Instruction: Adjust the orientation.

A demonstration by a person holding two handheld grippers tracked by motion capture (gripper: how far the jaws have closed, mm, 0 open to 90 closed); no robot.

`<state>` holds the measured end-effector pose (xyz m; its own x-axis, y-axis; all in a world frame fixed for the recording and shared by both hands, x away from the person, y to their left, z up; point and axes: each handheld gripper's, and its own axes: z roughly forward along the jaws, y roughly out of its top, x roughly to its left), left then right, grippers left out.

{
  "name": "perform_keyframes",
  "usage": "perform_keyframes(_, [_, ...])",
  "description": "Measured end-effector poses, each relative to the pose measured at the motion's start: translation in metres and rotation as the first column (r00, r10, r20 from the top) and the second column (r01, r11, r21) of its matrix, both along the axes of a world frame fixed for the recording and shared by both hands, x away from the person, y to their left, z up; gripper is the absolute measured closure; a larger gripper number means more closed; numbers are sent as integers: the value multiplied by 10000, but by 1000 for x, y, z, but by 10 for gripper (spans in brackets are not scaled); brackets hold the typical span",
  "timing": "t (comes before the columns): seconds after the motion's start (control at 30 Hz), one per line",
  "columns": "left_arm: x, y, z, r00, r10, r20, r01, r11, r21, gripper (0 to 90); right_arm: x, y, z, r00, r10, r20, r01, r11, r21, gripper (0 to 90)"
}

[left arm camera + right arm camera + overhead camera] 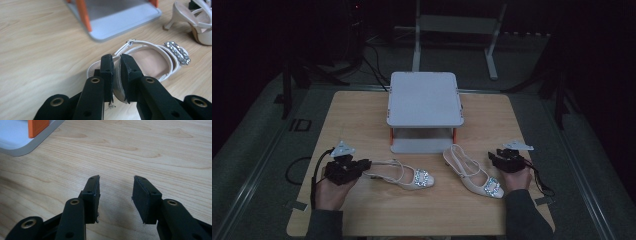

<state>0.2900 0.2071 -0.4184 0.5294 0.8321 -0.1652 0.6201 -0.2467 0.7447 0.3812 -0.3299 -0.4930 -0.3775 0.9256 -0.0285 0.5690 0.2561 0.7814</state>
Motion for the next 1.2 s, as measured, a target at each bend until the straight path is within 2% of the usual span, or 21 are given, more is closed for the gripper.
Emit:
perform_keyframes(0.2, [-17,24,-2,9983,545,-187,-546,9985,-57,809,0,0,0,10000,-36,17,36,10000,1,573])
perform_keyframes(0.3, [-16,28,2,9973,733,26,-733,9972,-120,784,0,0,0,10000,-2,10,2,10000,74,572])
perform_keyframes(0.37, [-13,27,6,9969,716,321,-709,9973,-208,715,0,1,0,10000,24,23,-24,10000,56,572])
perform_keyframes(0.5, [-2,18,18,9947,555,864,-532,9982,-290,662,0,1,0,10000,20,45,-21,10000,45,571])
perform_keyframes(0.63, [13,1,28,9940,51,1093,-30,9998,-195,639,0,0,0,10000,3,29,-3,10000,55,571])
perform_keyframes(0.77, [27,-22,29,9950,-368,931,323,9983,485,613,0,0,1,10000,10,60,-11,10000,62,570])
perform_keyframes(0.87, [36,-35,25,9948,-724,715,668,9948,775,600,0,-1,1,10000,-19,50,18,10000,68,569])
perform_keyframes(0.93, [39,-42,21,9934,-1025,508,967,9897,1055,595,0,-1,1,10000,-9,51,9,10000,53,569])
perform_keyframes(1.03, [44,-50,9,9895,-1442,95,1411,9782,1525,575,0,-1,1,10000,-13,45,13,10000,61,569])
perform_keyframes(1.2, [49,-47,-9,9867,-1570,-430,1620,9736,1608,520,0,-1,1,10000,-1,45,1,10000,71,564])
